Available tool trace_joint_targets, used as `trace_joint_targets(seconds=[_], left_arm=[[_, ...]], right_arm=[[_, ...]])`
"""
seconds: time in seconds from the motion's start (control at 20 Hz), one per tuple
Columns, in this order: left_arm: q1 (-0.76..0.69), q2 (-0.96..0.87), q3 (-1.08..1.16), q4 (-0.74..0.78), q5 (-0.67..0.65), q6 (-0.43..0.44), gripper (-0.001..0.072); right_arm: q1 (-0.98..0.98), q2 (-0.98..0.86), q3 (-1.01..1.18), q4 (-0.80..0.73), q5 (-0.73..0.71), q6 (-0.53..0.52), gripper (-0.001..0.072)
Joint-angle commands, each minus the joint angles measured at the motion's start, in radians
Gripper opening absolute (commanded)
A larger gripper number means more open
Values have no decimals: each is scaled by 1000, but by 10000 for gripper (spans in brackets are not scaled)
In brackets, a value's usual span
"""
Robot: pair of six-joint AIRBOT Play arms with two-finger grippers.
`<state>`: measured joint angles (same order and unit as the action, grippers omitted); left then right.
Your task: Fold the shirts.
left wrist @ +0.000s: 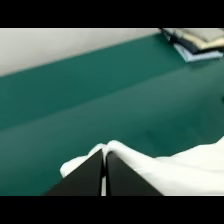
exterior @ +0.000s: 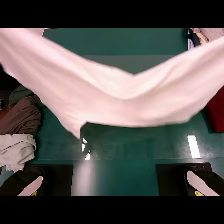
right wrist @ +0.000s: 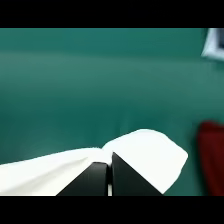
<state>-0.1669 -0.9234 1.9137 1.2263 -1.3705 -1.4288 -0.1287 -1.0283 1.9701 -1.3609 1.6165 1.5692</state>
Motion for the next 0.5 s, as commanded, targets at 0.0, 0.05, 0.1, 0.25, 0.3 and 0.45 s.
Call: trace_joint_targets(seconds=[0.0,0.05,0.1,0.25,0.3,0.45], left_arm=[[0,-71,-256,3,-67,27,22],[0,-106,-331,0,-60,27,22],[0,-150,-405,-8,-48,39,22],[0,-297,-540,-26,39,76,22],[0,-359,-544,-26,74,77,22],[10,-498,-542,-28,203,74,51]], right_arm=[[-5,-134,-108,132,120,0,13],[-5,-173,-161,144,120,0,13],[-5,-214,-217,143,112,-1,13],[-5,-319,-359,136,54,-27,13],[-5,-348,-401,137,14,-27,13],[-5,-398,-489,137,-114,-27,14]])
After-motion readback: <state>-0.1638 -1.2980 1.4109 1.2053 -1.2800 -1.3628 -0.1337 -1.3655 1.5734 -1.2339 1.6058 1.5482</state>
